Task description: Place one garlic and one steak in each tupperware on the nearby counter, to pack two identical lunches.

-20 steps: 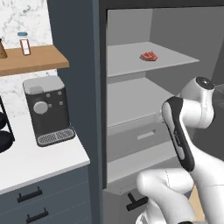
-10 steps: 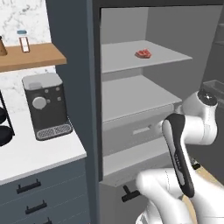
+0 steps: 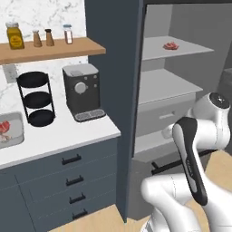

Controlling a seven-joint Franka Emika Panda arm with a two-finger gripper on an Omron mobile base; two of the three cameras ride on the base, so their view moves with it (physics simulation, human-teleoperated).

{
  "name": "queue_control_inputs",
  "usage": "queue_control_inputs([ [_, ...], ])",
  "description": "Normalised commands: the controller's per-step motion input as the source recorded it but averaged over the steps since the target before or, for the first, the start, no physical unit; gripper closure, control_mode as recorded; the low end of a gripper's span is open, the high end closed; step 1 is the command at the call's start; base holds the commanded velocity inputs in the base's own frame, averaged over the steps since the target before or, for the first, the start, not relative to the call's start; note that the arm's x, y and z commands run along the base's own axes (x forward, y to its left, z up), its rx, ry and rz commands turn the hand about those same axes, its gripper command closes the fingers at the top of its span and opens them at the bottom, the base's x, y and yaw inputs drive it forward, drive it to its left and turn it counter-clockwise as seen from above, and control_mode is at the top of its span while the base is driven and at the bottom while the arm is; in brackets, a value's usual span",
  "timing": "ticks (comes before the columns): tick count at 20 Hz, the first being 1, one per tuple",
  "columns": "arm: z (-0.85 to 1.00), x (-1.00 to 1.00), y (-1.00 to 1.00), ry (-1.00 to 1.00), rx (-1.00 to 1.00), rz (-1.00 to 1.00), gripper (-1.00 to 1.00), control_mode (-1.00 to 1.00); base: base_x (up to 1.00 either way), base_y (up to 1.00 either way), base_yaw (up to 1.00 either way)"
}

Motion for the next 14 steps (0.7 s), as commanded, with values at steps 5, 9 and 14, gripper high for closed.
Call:
queue_control_inputs([
  [5, 0.00, 0.00, 0.00, 0.00, 0.00, 0.00, 1.00, 1.00, -0.06, 1.00, 0.20],
  [9, 0.00, 0.00, 0.00, 0.00, 0.00, 0.00, 1.00, 1.00, 0.00, 1.00, 0.30],
  [14, 0.00, 0.00, 0.00, 0.00, 0.00, 0.00, 1.00, 1.00, 0.23, 1.00, 0.34],
])
